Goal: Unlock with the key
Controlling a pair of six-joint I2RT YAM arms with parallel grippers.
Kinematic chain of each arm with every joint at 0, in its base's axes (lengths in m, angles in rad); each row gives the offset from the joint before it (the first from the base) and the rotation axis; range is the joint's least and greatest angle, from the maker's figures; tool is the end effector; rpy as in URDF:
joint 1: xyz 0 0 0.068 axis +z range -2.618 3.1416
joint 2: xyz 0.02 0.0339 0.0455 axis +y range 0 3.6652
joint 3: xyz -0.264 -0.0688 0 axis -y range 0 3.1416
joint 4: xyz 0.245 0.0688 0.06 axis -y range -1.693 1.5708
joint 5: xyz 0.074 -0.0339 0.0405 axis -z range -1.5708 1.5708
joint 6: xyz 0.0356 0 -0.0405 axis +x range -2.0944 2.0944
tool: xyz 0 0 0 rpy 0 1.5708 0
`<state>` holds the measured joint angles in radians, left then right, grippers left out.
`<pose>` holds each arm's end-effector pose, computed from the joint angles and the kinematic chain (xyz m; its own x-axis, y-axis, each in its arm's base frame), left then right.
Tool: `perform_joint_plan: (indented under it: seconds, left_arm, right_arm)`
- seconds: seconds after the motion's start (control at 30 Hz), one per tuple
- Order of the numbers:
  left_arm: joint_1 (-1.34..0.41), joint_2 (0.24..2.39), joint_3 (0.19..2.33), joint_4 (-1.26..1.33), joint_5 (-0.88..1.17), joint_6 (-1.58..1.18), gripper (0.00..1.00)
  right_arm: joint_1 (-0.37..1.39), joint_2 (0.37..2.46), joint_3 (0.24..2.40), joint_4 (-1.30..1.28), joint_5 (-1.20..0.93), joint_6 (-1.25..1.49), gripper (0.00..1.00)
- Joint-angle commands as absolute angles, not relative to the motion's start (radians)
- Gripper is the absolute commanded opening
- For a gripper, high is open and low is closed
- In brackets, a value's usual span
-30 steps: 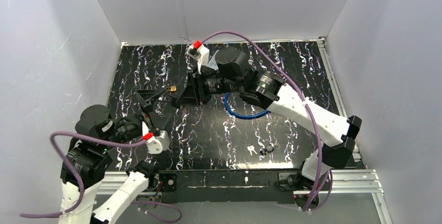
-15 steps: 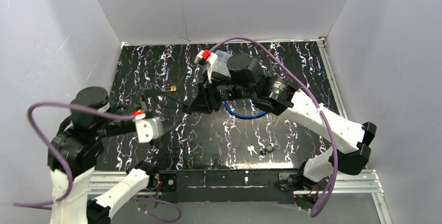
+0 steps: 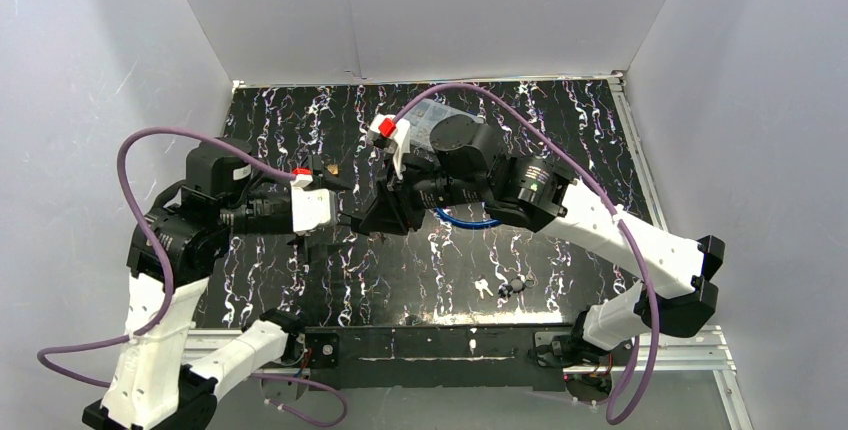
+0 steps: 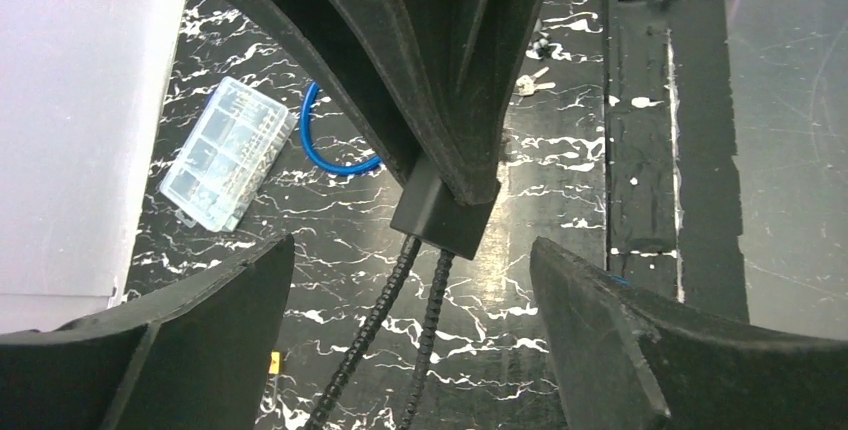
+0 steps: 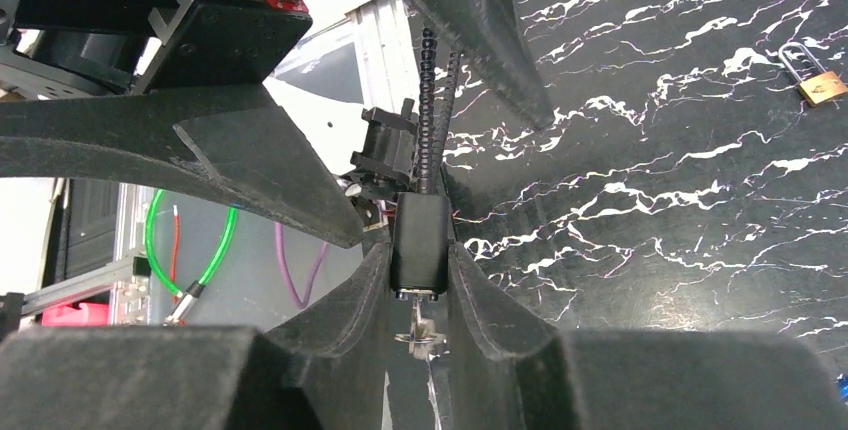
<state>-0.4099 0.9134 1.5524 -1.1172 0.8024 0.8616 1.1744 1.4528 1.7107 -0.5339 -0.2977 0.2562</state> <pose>0.0881 -0.0662 0.4713 0.3796 0.4101 -0.8293 0.8819 0.1103 0.4583 0.1118 0.2941 0.4667 -0.3529 -0.2156 -0.9105 -0.9318 0.1689 0.3211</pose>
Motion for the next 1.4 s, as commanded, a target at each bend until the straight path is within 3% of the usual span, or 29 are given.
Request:
perform_joint_plan:
  seconds: [0.0, 0.1, 0.2, 0.23, 0.6, 0.7, 1.03, 1.13, 1.27, 1.37]
  left_arm:
    - [-0.413, 0.952, 1.61, -1.242, 0.871, 0.89, 0.83]
    - [-0.413, 0.978, 1.625, -1.299, 0.884, 0.91, 0.71]
    - [-0.413, 0.977, 1.619, -1.299, 0.89, 0.913, 0.5]
    - [-0.414, 0.974, 1.612, -1.292, 0.891, 0.907, 0.47]
    - [-0.414, 0.969, 1.581, -1.274, 0.89, 0.892, 0.52]
    - [-0.414, 0.968, 1.59, -1.277, 0.901, 0.889, 0.5]
    - [-0.414, 0.962, 1.609, -1.328, 0.869, 0.936, 0.03]
    - [-0.414, 0.955, 1.603, -1.303, 0.855, 0.922, 0.0]
    - [-0.414, 0.953, 1.603, -1.287, 0.848, 0.908, 0.0]
    - [-0.413, 0.954, 1.604, -1.293, 0.843, 0.899, 0.0]
  right_arm:
    - [1.185, 1.413, 1.758, -0.506, -0.274, 0.223, 0.01]
    - [1.192, 1.42, 1.773, -0.501, -0.271, 0.218, 0.01]
    - [1.197, 1.433, 1.792, -0.499, -0.269, 0.216, 0.01]
    - [1.198, 1.438, 1.801, -0.499, -0.269, 0.216, 0.01]
    - [1.231, 1.486, 1.853, -0.512, -0.271, 0.211, 0.01]
    - [1.248, 1.51, 1.874, -0.528, -0.264, 0.203, 0.01]
    - [1.264, 1.509, 1.879, -0.548, -0.197, 0.185, 0.01]
    - [1.264, 1.49, 1.868, -0.542, -0.18, 0.183, 0.2]
    - [1.264, 1.459, 1.853, -0.539, -0.176, 0.183, 0.65]
    - [1.263, 1.418, 1.827, -0.539, -0.158, 0.178, 0.71]
